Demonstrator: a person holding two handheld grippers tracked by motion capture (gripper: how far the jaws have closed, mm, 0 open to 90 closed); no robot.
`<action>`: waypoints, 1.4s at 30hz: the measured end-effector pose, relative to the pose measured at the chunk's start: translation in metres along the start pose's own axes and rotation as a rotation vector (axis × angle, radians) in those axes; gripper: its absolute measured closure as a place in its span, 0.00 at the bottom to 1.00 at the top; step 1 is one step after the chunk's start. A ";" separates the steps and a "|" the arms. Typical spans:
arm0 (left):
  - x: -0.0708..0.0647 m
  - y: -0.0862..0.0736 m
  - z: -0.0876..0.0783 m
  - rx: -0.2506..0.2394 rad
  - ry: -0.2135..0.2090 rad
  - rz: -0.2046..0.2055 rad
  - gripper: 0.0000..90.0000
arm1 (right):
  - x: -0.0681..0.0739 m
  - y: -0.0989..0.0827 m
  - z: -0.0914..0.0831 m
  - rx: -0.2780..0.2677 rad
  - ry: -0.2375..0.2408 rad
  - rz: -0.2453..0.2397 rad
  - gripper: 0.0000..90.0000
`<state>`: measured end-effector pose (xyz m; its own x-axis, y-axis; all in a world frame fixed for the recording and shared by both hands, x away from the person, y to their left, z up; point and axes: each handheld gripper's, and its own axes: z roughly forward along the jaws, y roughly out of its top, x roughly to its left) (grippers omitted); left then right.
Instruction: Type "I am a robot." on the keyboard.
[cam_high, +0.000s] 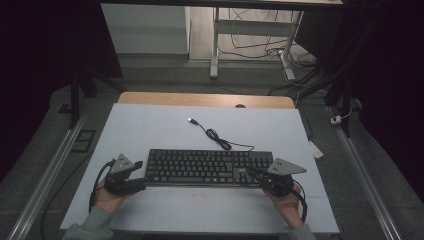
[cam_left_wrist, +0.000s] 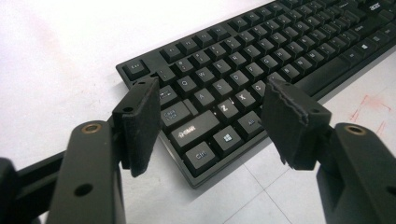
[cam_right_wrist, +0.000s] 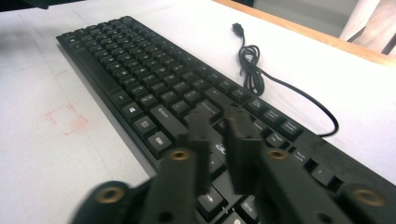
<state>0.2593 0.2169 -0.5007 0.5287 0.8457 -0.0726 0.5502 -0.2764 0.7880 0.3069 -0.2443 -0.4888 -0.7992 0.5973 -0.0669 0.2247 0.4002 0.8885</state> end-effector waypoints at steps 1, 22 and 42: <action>0.000 0.000 0.001 0.002 -0.001 0.001 0.43 | 0.001 0.001 0.001 0.001 -0.006 -0.002 0.99; -0.002 0.001 0.009 0.019 0.025 0.019 0.42 | 0.015 0.023 0.047 0.001 0.031 0.011 1.00; -0.005 0.001 0.014 0.026 0.030 0.049 0.51 | 0.031 0.040 0.084 0.032 0.105 0.005 1.00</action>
<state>0.2657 0.2059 -0.5084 0.5356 0.8443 -0.0157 0.5411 -0.3289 0.7740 0.3372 -0.1515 -0.4936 -0.8517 0.5239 -0.0132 0.2451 0.4206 0.8735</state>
